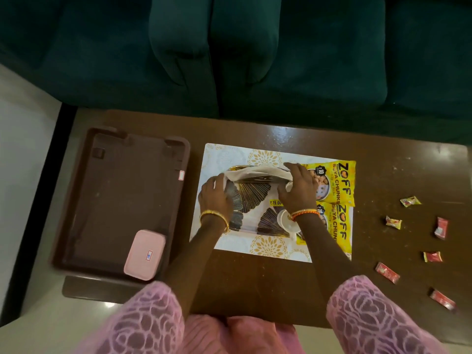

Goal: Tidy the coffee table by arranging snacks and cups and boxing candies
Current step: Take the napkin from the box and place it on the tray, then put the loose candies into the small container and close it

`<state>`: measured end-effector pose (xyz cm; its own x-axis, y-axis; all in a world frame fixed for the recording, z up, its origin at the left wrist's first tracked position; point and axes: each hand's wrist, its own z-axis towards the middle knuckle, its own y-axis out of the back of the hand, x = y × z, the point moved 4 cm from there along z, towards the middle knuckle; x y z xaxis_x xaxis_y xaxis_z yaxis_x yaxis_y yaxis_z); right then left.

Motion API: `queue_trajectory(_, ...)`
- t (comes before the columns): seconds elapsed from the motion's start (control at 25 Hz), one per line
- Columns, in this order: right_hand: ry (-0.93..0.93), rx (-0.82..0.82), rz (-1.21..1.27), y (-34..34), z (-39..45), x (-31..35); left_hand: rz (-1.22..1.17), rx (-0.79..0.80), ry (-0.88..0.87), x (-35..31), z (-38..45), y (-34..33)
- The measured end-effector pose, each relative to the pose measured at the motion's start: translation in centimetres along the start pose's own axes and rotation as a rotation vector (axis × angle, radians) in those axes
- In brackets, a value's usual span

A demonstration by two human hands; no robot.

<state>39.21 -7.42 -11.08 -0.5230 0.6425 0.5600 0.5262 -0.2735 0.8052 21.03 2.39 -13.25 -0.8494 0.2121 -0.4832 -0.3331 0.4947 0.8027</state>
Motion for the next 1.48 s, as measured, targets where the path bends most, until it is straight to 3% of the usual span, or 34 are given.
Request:
queue_trajectory(0.2,0.033,-0.256,0.150,1.2,-6.2,3.3,-0.127,-0.189,0.055,6.1,-11.1,4.0)
queue_trajectory(0.32,0.061,-0.275,0.232,-0.2,-10.7,7.1,-0.129,-0.258,0.168,10.6,-15.4,6.2)
queue_trajectory(0.4,0.108,-0.204,0.265,-2.4,-13.3,10.1,-0.166,-0.278,0.285,13.7,-16.8,7.6)
queue_trajectory(0.52,0.126,0.027,0.308,-7.0,-16.3,13.8,-0.165,-0.232,0.414,17.5,-16.9,9.0)
queue_trajectory(0.72,0.145,0.406,0.116,-15.5,-18.2,17.1,-0.142,0.027,0.480,21.8,-14.7,9.1)
queue_trajectory(0.88,0.031,0.556,0.037,-18.9,-18.2,18.2,-0.248,0.223,0.553,23.5,-13.1,8.9)
queue_trajectory(1.0,-0.089,0.514,0.098,-18.7,-17.8,18.8,-0.462,0.216,0.669,23.8,-12.7,9.4)
queue_trajectory(1.12,-0.152,0.381,0.218,-17.1,-17.4,19.2,-0.576,0.152,0.661,23.7,-13.0,10.3)
queue_trajectory(1.28,-0.210,0.284,0.358,-14.1,-17.6,19.7,-0.572,0.108,0.542,22.4,-14.0,12.6)
queue_trajectory(1.4,-0.264,0.188,0.420,-11.5,-18.5,18.6,-0.450,0.156,0.355,20.2,-15.1,13.7)
queue_trajectory(1.48,-0.327,0.127,0.448,-9.6,-19.4,16.9,-0.503,0.237,0.297,18.3,-15.9,13.8)
